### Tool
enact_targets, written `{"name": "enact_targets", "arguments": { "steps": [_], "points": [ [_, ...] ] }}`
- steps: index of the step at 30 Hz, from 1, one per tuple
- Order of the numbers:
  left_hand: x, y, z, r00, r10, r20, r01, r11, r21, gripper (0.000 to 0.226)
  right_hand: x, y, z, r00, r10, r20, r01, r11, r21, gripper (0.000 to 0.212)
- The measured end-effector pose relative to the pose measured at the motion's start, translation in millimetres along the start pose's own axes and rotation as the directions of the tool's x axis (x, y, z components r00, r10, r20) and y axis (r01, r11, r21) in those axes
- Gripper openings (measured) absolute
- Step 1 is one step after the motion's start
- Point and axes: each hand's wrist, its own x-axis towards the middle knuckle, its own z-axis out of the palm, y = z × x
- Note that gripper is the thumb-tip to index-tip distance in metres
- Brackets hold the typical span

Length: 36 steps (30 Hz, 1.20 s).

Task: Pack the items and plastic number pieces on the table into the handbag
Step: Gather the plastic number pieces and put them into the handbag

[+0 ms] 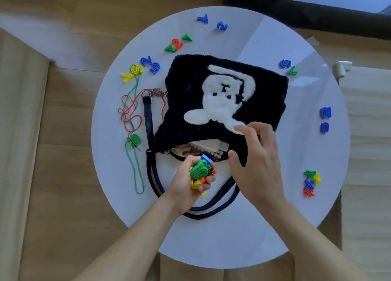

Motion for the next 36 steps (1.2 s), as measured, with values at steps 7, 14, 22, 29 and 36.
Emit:
{"name": "enact_targets", "arguments": {
  "steps": [7,14,22,29,36],
  "points": [
    [33.4,-11.3,16.1,0.987,0.052,-0.149,-0.046,0.998,0.047,0.032,69.8,37.4,21.0,0.957,-0.215,0.197,0.279,0.87,-0.406,0.032],
    [63.7,14.5,63.1,0.902,0.131,-0.411,-0.143,0.99,0.004,0.03,91.8,20.8,-31.0,0.958,-0.235,0.163,0.252,0.963,-0.093,0.011],
    [42.3,28.9,104.2,0.915,0.3,-0.268,-0.329,0.942,-0.067,0.034,83.5,28.5,-41.3,0.977,-0.14,0.161,0.138,0.99,0.024,0.011],
    [31.2,6.4,90.6,0.878,0.419,-0.23,-0.425,0.905,0.027,0.026,79.9,33.5,-39.1,0.977,-0.125,0.173,0.118,0.992,0.05,0.013],
    [23.1,-13.1,56.0,0.855,0.5,-0.141,-0.449,0.847,0.284,0.049,65.4,43.2,-22.7,0.971,-0.117,0.208,0.108,0.993,0.053,0.017]
  ]
}}
